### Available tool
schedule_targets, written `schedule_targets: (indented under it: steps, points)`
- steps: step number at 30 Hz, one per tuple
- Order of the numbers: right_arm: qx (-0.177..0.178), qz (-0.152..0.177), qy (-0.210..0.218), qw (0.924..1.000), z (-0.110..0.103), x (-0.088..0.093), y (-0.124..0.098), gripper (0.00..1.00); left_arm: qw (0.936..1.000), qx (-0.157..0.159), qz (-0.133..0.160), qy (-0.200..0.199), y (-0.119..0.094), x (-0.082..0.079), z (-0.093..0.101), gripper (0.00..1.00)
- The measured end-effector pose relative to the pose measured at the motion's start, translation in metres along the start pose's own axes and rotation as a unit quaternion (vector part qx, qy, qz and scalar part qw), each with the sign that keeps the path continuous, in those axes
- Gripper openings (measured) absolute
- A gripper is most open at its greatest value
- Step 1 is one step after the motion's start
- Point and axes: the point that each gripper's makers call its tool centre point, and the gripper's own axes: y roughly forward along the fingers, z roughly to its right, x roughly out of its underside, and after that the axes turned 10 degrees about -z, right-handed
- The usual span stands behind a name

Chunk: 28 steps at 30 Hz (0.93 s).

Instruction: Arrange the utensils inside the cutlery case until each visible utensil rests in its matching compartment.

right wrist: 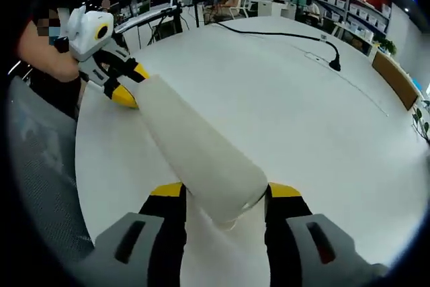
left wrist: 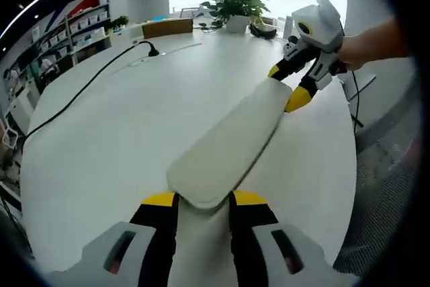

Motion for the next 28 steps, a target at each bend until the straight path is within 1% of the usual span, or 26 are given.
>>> schedule_targets:
  steps: [2,3,4,5,7,8,9,10,11,12,13,14,15,16,17,18,19,20,21,22,23,24,25,26,27,28]
  points:
    - [0.005,0.002,0.007,1.0000,0.003,-0.002,0.002,0.45,1.0000,0.000,0.002,-0.004,-0.001,0.001,-0.003,0.31]
    - [0.006,0.003,0.011,0.9999,0.003,-0.003,0.001,0.46,0.9999,0.001,0.002,-0.011,-0.001,0.001,-0.005,0.34]
    - [0.007,0.003,0.020,0.9998,0.003,-0.003,0.001,0.47,0.9998,0.001,-0.002,-0.019,-0.001,0.002,-0.006,0.44]
    - [0.011,0.003,0.031,0.9995,0.003,-0.003,-0.001,0.50,0.9995,-0.007,-0.006,-0.029,-0.002,0.003,-0.009,0.54]
    - [0.016,0.002,0.043,0.9989,0.002,0.000,-0.008,0.58,0.9993,-0.008,0.003,-0.035,-0.012,0.002,-0.009,0.73]
    - [0.026,-0.001,0.055,0.9981,0.003,0.002,-0.018,0.61,0.9989,0.006,0.020,-0.042,-0.023,-0.003,-0.004,0.74]
    - [0.033,0.007,0.065,0.9973,0.002,0.001,-0.027,0.64,0.9981,0.019,0.033,-0.048,-0.032,-0.005,0.000,0.72]
    - [0.038,0.027,0.075,0.9961,-0.001,-0.003,-0.038,0.64,0.9965,0.027,0.051,-0.060,-0.045,-0.009,0.004,0.70]
    - [0.035,0.046,0.076,0.9954,-0.006,-0.008,-0.050,0.63,0.9942,0.037,0.077,-0.066,-0.059,-0.014,0.008,0.70]
    - [0.039,0.068,0.082,0.9935,-0.014,-0.013,-0.076,0.62,0.9899,0.053,0.095,-0.090,-0.083,-0.015,0.016,0.71]
    - [0.047,0.089,0.081,0.9916,-0.018,-0.017,-0.094,0.59,0.9863,0.060,0.114,-0.104,-0.100,-0.017,0.020,0.72]
    - [0.059,0.130,0.072,0.9872,-0.025,-0.024,-0.121,0.58,0.9792,0.069,0.150,-0.119,-0.126,-0.020,0.025,0.72]
    - [0.071,0.158,0.077,0.9818,-0.028,-0.027,-0.141,0.58,0.9749,0.075,0.159,-0.136,-0.143,-0.019,0.030,0.72]
    - [0.080,0.209,0.080,0.9713,-0.035,-0.033,-0.169,0.58,0.9710,0.076,0.172,-0.147,-0.161,-0.019,0.034,0.74]
    - [0.079,0.243,0.085,0.9631,-0.043,-0.036,-0.188,0.59,0.9663,0.068,0.196,-0.153,-0.188,-0.019,0.040,0.76]
    - [0.088,0.285,0.101,0.9490,-0.052,-0.038,-0.222,0.61,0.9642,0.047,0.206,-0.160,-0.209,-0.017,0.041,0.78]
    - [0.093,0.317,0.101,0.9384,-0.057,-0.039,-0.242,0.61,0.9566,0.017,0.241,-0.163,-0.242,-0.017,0.043,0.83]
    - [0.103,0.348,0.099,0.9267,-0.068,-0.036,-0.269,0.61,0.9503,-0.002,0.267,-0.160,-0.263,-0.018,0.046,0.86]
    - [0.111,0.354,0.093,0.9240,-0.078,-0.032,-0.282,0.62,0.9447,-0.034,0.279,-0.169,-0.291,-0.011,0.052,0.88]
    - [0.119,0.363,0.084,0.9203,-0.086,-0.029,-0.295,0.63,0.9426,-0.058,0.286,-0.162,-0.305,-0.008,0.056,0.90]
    - [0.133,0.377,0.076,0.9136,-0.091,-0.027,-0.306,0.63,0.9403,-0.086,0.285,-0.166,-0.320,0.000,0.061,0.90]
    - [0.150,0.381,0.069,0.9096,-0.097,-0.022,-0.316,0.64,0.9397,-0.100,0.278,-0.172,-0.325,0.006,0.066,0.90]
    - [0.150,0.383,0.068,0.9091,-0.103,-0.019,-0.319,0.65,0.9373,-0.113,0.286,-0.164,-0.332,0.008,0.070,0.90]
    - [0.155,0.386,0.069,0.9068,-0.107,-0.016,-0.323,0.65,0.9304,-0.131,0.308,-0.150,-0.340,0.005,0.073,0.90]
    - [0.154,0.389,0.067,0.9060,-0.109,-0.015,-0.323,0.66,0.9250,-0.142,0.314,-0.160,-0.343,0.007,0.073,0.90]
    - [0.137,0.386,0.089,0.9081,-0.112,-0.012,-0.321,0.65,0.9251,-0.140,0.304,-0.180,-0.342,0.012,0.074,0.90]
